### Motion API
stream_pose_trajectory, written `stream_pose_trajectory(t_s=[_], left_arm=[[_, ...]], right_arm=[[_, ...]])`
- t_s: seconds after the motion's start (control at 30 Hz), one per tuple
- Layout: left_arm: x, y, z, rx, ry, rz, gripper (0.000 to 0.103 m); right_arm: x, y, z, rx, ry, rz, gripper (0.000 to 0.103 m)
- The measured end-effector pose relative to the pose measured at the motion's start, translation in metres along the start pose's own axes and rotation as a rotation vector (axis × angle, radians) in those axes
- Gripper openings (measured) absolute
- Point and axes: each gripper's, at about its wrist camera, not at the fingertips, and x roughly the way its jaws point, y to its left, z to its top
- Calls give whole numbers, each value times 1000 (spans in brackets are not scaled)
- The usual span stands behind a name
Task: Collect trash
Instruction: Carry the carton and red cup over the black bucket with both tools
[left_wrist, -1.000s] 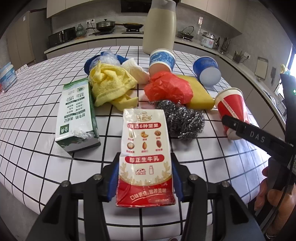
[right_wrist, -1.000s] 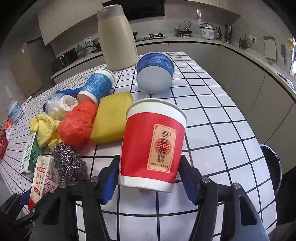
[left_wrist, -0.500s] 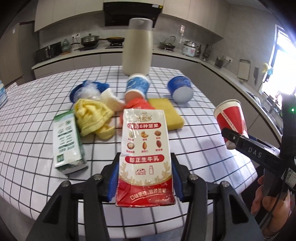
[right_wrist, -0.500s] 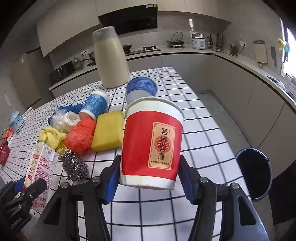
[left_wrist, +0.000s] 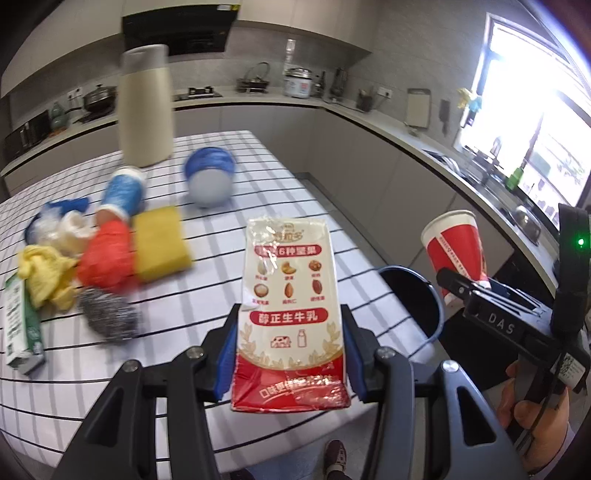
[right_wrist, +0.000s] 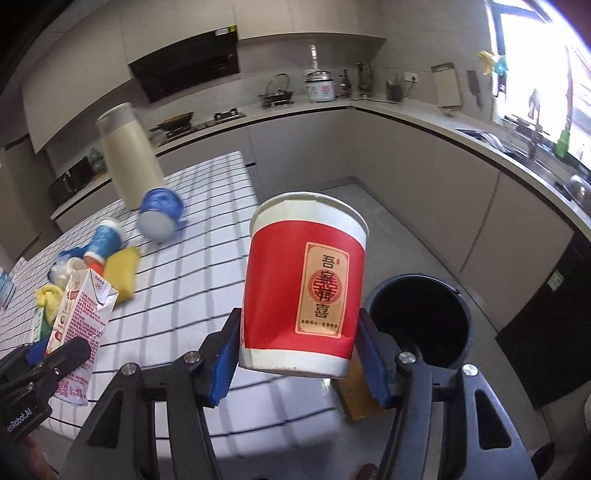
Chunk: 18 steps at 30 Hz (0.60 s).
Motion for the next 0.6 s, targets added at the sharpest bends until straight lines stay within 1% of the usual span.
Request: stream_pose_trajectory(t_s=[0.23,0.3,0.47,0.6], left_arm=[[43,-98,17,34,39,-73,50],[53,-117,21,40,46,-90,50],[94,-160,23,59,86,-111,50],[132,-181,16,65,127,-96,51]], right_arm=[[4,-121,5,37,15,-50,61],[7,-158,8,43,21,-63,61],[22,-227,7,40,47,-79,61],[49,-263,0,39,83,-61,61]])
